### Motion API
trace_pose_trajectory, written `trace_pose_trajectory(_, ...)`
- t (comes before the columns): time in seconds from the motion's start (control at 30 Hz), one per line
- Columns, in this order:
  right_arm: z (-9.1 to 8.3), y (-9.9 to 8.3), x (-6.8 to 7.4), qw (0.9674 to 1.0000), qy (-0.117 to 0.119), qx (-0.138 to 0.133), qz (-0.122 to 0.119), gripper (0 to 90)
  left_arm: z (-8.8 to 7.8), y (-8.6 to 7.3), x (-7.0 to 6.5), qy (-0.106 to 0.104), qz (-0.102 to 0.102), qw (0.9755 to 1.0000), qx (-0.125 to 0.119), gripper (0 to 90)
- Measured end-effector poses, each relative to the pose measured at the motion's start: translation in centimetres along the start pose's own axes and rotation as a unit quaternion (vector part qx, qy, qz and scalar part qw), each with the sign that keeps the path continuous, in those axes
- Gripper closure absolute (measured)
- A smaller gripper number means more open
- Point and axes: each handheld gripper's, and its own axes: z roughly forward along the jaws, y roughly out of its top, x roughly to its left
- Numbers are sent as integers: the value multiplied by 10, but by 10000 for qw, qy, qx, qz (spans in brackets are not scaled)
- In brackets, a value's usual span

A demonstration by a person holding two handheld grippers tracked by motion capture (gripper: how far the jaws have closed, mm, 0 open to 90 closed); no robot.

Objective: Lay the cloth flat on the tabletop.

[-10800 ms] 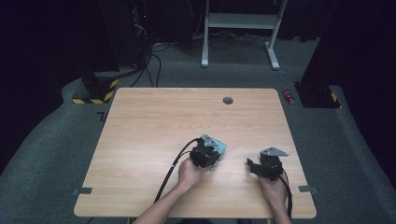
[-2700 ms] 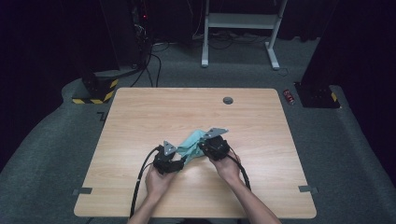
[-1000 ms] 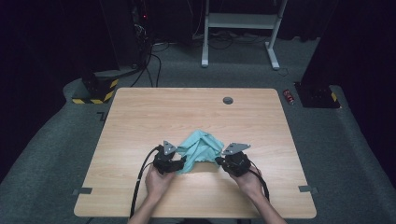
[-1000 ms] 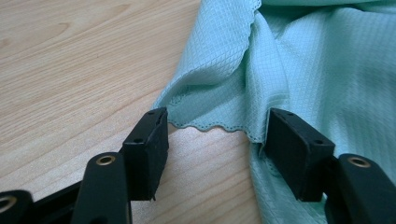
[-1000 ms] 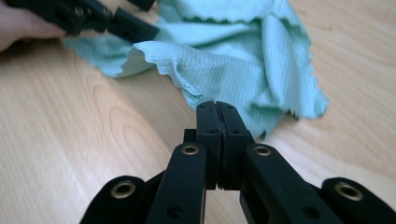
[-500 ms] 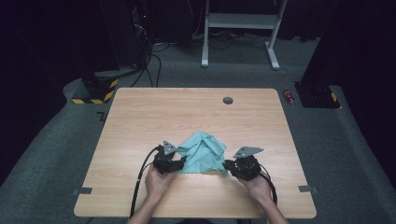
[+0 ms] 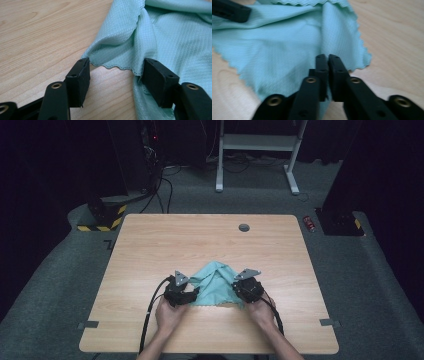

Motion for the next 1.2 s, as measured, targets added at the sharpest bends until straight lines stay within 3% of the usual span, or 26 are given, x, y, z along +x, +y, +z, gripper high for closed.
trace_pose_trajectory(0.23, -8, 18, -25, 9988, -453, -155, 113, 890, 0, 0, 0, 4, -3, 10000, -2, 392)
trace_pose_trajectory(0.37, 2, 19, -41, 9979, -549, -11, 346, 884, 0, 0, 0, 4, 8, 10000, -2, 392)
trace_pose_trajectory(0.47, 13, 13, -49, 9969, -542, 220, 517, 798, 0, 0, 0, 5, 7, 10000, 2, 391)
trace_pose_trajectory(0.63, -6, 9, -42, 9978, -390, -153, 510, 775, 0, 0, 0, 13, 8, 10000, 1, 392)
trace_pose_trajectory(0.77, -18, -5, -27, 9992, -195, -146, 329, 774, 0, 0, 0, 11, 9, 10000, 0, 392)
trace_pose_trajectory(0.83, -17, -14, -26, 9991, -195, -95, 375, 757, 0, 0, 0, 11, 8, 10000, 1, 391)
trace_pose_trajectory(1.0, -5, -22, -39, 9961, -237, 15, 852, 680, 0, 0, 0, 12, 6, 10000, 1, 391)
trace_pose_trajectory(1.2, 5, -16, -38, 9975, -89, 114, 695, 892, 0, 0, 0, 12, 7, 10000, 2, 392)
